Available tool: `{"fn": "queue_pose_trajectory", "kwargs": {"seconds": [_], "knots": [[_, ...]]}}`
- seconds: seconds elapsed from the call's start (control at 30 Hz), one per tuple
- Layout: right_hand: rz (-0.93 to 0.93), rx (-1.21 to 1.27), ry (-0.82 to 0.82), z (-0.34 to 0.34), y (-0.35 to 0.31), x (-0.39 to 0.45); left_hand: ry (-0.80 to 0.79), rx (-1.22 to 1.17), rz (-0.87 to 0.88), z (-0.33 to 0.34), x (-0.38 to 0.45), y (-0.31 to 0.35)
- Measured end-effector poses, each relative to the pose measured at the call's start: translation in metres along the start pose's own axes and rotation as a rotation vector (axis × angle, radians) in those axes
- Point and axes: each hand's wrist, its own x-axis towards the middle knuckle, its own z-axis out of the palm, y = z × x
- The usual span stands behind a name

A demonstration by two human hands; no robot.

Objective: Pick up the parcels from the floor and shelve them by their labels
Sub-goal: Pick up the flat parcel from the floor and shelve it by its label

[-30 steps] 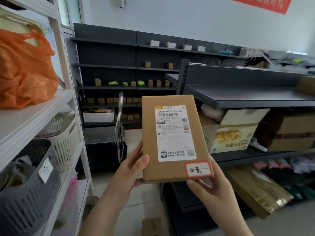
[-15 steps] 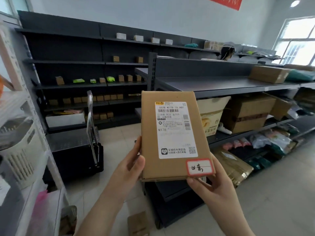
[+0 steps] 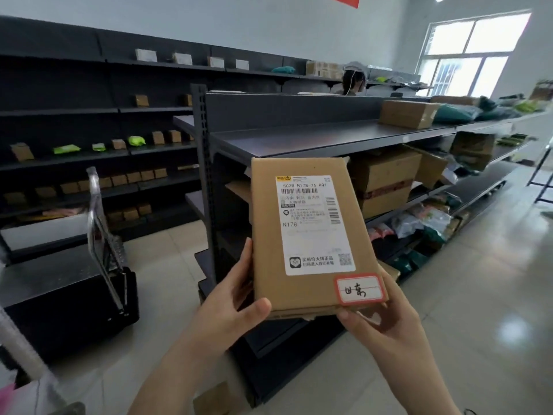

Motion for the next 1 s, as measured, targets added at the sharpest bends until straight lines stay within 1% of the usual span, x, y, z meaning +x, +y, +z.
{"fn": "queue_pose_trajectory", "kwargs": {"seconds": [0.23, 0.43, 0.63, 0.8, 1.0], "knots": [[-0.012, 0.002, 0.026, -0.056, 0.012, 0.048, 0.021, -0.005, 0.009, 0.044, 0.067, -0.004], [-0.011, 0.018, 0.09, -0.114, 0.03, 0.085, -0.023, -0.059, 0.061, 0.092, 0.125, -0.005], [0.003, -0.005, 0.157, -0.173, 0.04, 0.114, -0.067, -0.042, 0.103, 0.143, 0.181, -0.006], [0.01, -0.051, 0.208, -0.204, 0.044, 0.134, -0.113, -0.071, 0.108, 0.17, 0.218, -0.01], [0.041, -0.067, 0.269, -0.229, 0.054, 0.17, -0.145, -0.106, 0.069, 0.191, 0.271, -0.011]]}}
